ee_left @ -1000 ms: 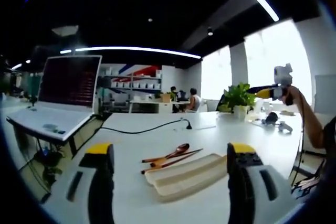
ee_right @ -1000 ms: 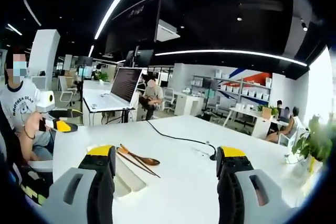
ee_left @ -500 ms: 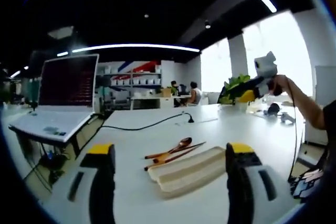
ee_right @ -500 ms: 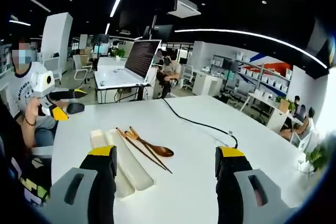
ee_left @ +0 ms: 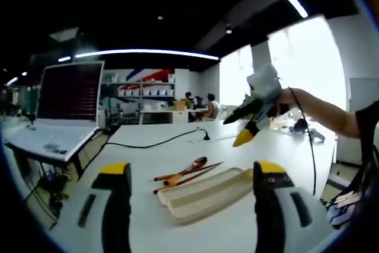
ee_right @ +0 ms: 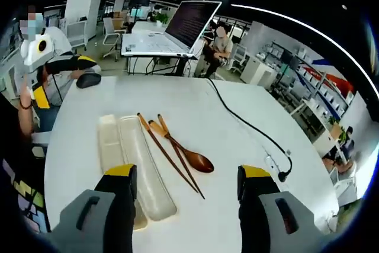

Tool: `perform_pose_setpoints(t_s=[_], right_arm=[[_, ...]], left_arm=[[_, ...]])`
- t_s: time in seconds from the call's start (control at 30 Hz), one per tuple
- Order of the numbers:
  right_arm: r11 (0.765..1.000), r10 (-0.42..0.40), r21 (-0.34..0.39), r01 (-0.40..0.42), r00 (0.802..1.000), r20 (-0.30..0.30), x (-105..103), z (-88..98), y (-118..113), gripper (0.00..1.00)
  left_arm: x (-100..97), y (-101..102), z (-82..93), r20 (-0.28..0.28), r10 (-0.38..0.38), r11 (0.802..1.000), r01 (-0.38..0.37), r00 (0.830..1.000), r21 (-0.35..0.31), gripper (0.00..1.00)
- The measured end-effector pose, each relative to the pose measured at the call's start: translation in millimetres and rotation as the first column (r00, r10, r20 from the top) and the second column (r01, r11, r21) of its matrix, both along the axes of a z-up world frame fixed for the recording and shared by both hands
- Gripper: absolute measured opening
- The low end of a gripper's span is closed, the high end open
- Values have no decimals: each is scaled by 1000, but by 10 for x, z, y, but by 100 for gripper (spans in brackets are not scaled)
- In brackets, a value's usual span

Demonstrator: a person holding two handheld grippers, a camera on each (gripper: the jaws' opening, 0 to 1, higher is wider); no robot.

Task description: Arrange the utensils inside the cutlery case until each visible utensil rests in its matching compartment.

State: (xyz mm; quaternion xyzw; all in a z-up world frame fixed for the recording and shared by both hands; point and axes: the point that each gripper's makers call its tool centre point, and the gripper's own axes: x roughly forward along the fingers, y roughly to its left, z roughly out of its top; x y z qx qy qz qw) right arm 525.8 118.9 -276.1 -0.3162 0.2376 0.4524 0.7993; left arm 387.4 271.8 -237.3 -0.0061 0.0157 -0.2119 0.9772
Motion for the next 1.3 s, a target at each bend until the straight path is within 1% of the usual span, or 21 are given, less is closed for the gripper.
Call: perform_pose_setpoints(t_s=[0.07,0.13,0.17,0.37,0.4,0.43,0.47,0.53,0.6,0.67,0.73,0.8,0.87,0.93,0.97,1.0,1.03,1.1,1.17,1.2,1.3], right_arm=[[997,51,-60,-49,999,19,36,-83,66,70],[996,51,-80,-48,998,26,78,-140,124,69],[993,63,-101,-60,998,22,77,-170,136,67],[984,101,-148,-103,995,-20,67,-335,257,61],[977,137,-163,-138,990,-16,164,-345,314,61],[975,143,-167,-143,990,-13,192,-369,329,60],[971,144,-189,-147,989,-27,197,-423,317,57],[966,151,-205,-157,988,-46,200,-499,334,50],[957,186,-216,-195,981,-59,177,-549,367,44],[944,235,-220,-246,969,-78,128,-611,417,41],[938,236,-236,-254,967,-100,116,-674,436,39],[932,248,-246,-265,964,-100,133,-704,476,34],[931,256,-241,-274,961,-105,147,-714,517,31],[913,286,-258,-315,947,-144,133,-766,536,31],[912,276,-266,-312,947,-164,132,-785,529,29],[906,288,-266,-328,941,-178,123,-798,551,26],[907,288,-265,-328,941,-178,133,-795,569,24],[896,312,-271,-353,932,-183,116,-816,603,24],[876,322,-301,-376,923,-212,86,-869,588,22],[867,330,-316,-385,919,-215,104,-887,598,22],[860,335,-325,-394,916,-222,142,-912,638,22]], left_arm=[[-8,2,12,-1,-8,1000,8,1000,-16,90],[-7,-3,17,-1,-10,1000,10,1000,-23,90],[-5,-4,16,-1,-11,1000,11,1000,-24,90],[-10,-83,6,-6,-37,999,37,999,-22,90],[-10,-87,4,-6,-38,999,38,999,-18,90],[-12,-88,2,-7,-39,999,39,999,-16,90],[-13,-87,-1,-8,-39,999,39,999,-14,89],[-13,-74,-4,-9,-36,999,36,999,-15,89],[-7,-39,-4,-5,-23,1000,23,1000,-6,89],[1,0,-9,-4,-7,1000,7,1000,4,88],[7,31,-19,-7,1,1000,-1,1000,7,88],[17,52,-23,-8,6,1000,-6,1000,4,88],[24,57,-31,-12,7,1000,-7,1000,4,87],[16,46,-26,-12,5,1000,-5,1000,16,87],[12,44,-19,-9,5,1000,-5,1000,15,87],[15,46,-9,-8,5,1000,-5,1000,12,87],[16,41,-7,-8,3,1000,-3,1000,11,87],[20,26,-20,-12,-3,1000,3,1000,17,87],[28,23,-35,-17,-2,1000,2,1000,14,86],[29,20,-42,-19,-3,1000,4,1000,16,86],[25,21,-45,-21,-9,1000,10,1000,17,86]])
